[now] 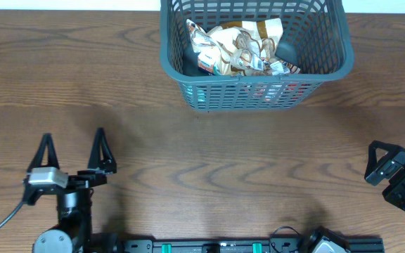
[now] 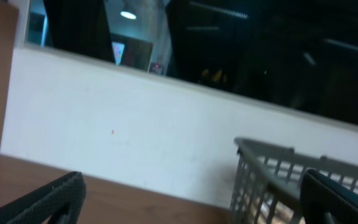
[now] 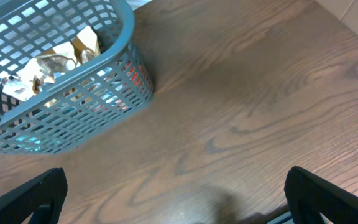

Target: Pack container

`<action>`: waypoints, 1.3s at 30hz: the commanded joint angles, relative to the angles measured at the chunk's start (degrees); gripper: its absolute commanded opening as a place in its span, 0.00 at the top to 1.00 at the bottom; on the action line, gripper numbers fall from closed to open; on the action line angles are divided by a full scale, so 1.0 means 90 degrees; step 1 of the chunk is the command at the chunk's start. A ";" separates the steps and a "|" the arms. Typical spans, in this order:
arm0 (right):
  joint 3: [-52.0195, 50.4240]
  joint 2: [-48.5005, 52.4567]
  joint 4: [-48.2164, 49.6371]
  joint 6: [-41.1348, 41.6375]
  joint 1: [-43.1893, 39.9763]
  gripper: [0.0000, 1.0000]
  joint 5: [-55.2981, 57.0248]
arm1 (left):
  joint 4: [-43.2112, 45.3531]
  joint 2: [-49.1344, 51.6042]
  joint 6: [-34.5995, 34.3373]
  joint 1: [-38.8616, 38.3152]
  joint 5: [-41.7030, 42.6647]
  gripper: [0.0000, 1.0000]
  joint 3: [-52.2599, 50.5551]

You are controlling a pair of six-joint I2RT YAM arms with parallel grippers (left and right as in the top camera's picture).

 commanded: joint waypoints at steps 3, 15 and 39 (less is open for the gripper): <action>-0.0010 0.0000 -0.0015 0.0027 -0.0015 0.01 0.0044 | 0.0202 -0.0160 0.0104 0.0010 0.0100 0.01 -0.0687; -0.0010 0.0000 -0.0015 0.0027 -0.0015 0.01 0.0044 | 0.0573 -0.0160 0.0102 0.0010 -0.0015 0.02 -0.1649; -0.0010 0.0000 -0.0015 0.0027 -0.0015 0.01 0.0044 | -0.1273 -0.0146 0.0202 0.0007 -0.0039 0.01 -0.1695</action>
